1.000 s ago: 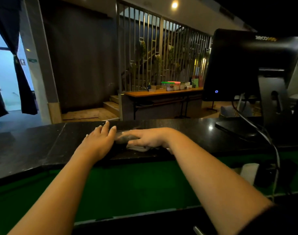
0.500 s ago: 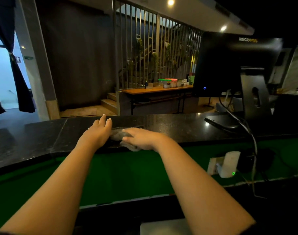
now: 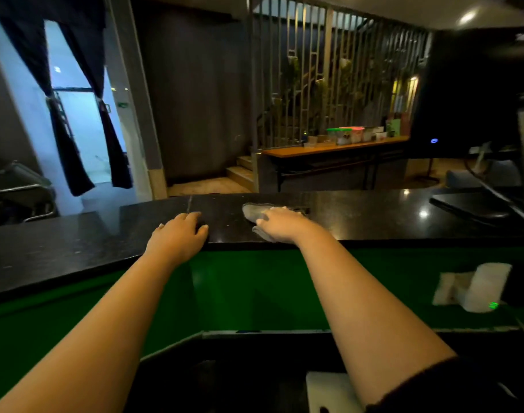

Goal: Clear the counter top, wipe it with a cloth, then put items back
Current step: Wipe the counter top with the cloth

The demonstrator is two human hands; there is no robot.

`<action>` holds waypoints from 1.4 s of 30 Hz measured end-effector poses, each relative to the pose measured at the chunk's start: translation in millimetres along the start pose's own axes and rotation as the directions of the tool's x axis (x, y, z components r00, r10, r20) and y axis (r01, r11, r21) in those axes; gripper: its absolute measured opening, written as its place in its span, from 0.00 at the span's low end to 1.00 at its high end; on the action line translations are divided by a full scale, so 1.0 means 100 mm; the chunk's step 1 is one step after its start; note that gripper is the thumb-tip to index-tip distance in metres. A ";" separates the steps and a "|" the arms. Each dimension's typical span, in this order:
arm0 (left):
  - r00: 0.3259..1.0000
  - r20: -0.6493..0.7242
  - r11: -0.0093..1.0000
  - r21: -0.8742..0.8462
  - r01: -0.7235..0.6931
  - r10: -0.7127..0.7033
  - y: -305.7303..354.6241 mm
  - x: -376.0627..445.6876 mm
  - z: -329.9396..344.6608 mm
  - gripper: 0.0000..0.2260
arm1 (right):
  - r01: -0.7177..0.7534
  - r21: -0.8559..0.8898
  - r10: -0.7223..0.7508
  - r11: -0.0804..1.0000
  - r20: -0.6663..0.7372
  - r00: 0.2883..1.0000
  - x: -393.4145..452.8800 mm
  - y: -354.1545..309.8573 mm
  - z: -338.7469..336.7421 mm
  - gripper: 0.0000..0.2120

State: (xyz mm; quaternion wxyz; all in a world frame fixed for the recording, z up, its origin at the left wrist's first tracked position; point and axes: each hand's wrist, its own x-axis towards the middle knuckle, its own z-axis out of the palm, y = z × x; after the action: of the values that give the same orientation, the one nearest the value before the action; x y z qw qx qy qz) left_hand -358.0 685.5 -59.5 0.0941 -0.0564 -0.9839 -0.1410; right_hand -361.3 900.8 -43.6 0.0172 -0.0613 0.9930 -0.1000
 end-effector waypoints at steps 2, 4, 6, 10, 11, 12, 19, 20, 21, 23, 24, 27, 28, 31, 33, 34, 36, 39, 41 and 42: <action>0.999 -0.030 0.999 -0.028 0.039 -0.039 -0.19 -0.06 -0.05 0.26 | 0.158 0.014 -0.158 0.987 0.023 0.987 -0.02 -0.37 0.07 0.23; 0.997 -0.045 0.997 -0.029 0.066 -0.067 -0.41 -0.10 -0.12 0.26 | 0.322 0.056 -0.326 0.945 0.092 0.941 -0.03 -0.53 0.10 0.23; 0.994 -0.045 0.995 0.021 0.098 -0.097 -0.67 -0.13 -0.24 0.25 | 0.370 0.107 -0.383 0.923 0.150 0.911 0.04 -0.48 0.07 0.25; 0.978 -0.096 0.970 0.135 0.200 -0.188 -1.19 -0.25 -0.46 0.25 | 0.064 0.060 -0.070 0.996 0.109 0.992 0.44 -0.41 0.05 0.27; 0.973 -0.108 0.968 0.129 0.217 -0.204 -1.28 -0.28 -0.47 0.26 | 0.014 -0.003 -0.014 1.000 0.067 0.998 0.58 -0.48 0.06 0.28; 0.970 -0.114 0.969 0.095 0.228 -0.217 -1.35 -0.31 -0.46 0.26 | -0.016 -0.049 0.018 0.999 0.038 0.999 0.73 -0.58 0.08 0.31; 0.965 -0.183 0.982 -0.011 0.191 -0.190 -1.38 -0.31 -0.38 0.26 | 0.189 -0.080 -0.175 0.979 0.153 0.973 1.06 -1.57 0.17 0.26; 0.963 -0.189 0.981 -0.017 0.194 -0.193 -1.39 -0.32 -0.38 0.26 | 0.268 -0.079 -0.251 0.960 0.180 0.951 0.99 -1.69 0.17 0.25; 0.962 -0.191 0.981 -0.020 0.195 -0.195 -1.41 -0.32 -0.38 0.26 | 0.333 -0.052 -0.317 0.941 0.201 0.927 0.94 -1.78 0.19 0.23; 0.963 -0.198 0.982 -0.011 0.186 -0.185 -1.42 -0.33 -0.37 0.26 | 0.434 0.028 -0.428 0.900 0.233 0.873 0.86 -1.81 0.23 0.22; 0.962 -0.206 0.983 -0.001 0.182 -0.178 -1.42 -0.33 -0.36 0.25 | 0.453 0.056 -0.452 0.890 0.254 0.855 0.81 -1.78 0.21 0.23; 0.958 -0.221 0.981 0.015 0.193 -0.185 -1.42 -0.30 -0.33 0.25 | 0.344 0.064 -0.349 0.937 0.264 0.899 0.93 -1.65 0.14 0.23; 0.957 -0.218 0.980 0.017 0.198 -0.189 -1.42 -0.29 -0.33 0.25 | 0.291 0.048 -0.294 0.956 0.223 0.929 1.02 -1.62 0.14 0.23; 0.956 -0.222 0.979 0.017 0.201 -0.192 -1.42 -0.28 -0.32 0.25 | 0.183 0.013 -0.183 0.983 0.096 0.978 1.25 -1.76 0.21 0.24; 0.954 -0.234 0.981 0.002 0.194 -0.188 -1.41 -0.28 -0.31 0.26 | 0.200 -0.029 -0.194 0.979 0.151 0.969 1.26 -1.94 0.22 0.25; 0.952 -0.244 0.982 -0.012 0.188 -0.185 -1.42 -0.29 -0.30 0.26 | 0.239 -0.052 -0.227 0.970 0.177 0.958 1.24 -2.03 0.22 0.25; 0.948 -0.266 0.985 -0.042 0.168 -0.173 -1.43 -0.28 -0.30 0.26 | 0.341 -0.041 -0.327 0.939 0.196 0.924 1.19 -2.22 0.23 0.24; 0.943 -0.285 0.984 -0.090 0.153 -0.172 -1.46 -0.29 -0.31 0.27 | 0.448 0.042 -0.445 0.893 0.226 0.866 0.99 -2.38 0.33 0.21; 0.940 -0.299 0.977 -0.177 0.118 -0.167 -1.46 -0.32 -0.33 0.26 | 0.517 0.133 -0.534 0.845 0.211 0.819 0.80 -2.36 0.37 0.20; 0.937 -0.304 0.963 -0.252 0.093 -0.170 -1.46 -0.34 -0.35 0.25 | 0.542 0.172 -0.568 0.823 0.205 0.797 0.67 -2.30 0.36 0.19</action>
State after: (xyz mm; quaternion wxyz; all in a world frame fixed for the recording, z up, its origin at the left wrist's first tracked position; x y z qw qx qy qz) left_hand -338.5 533.2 -72.2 0.2368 0.0232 -0.9333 -0.2691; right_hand -399.3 661.2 -34.0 0.1138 -0.3608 0.9144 -0.1438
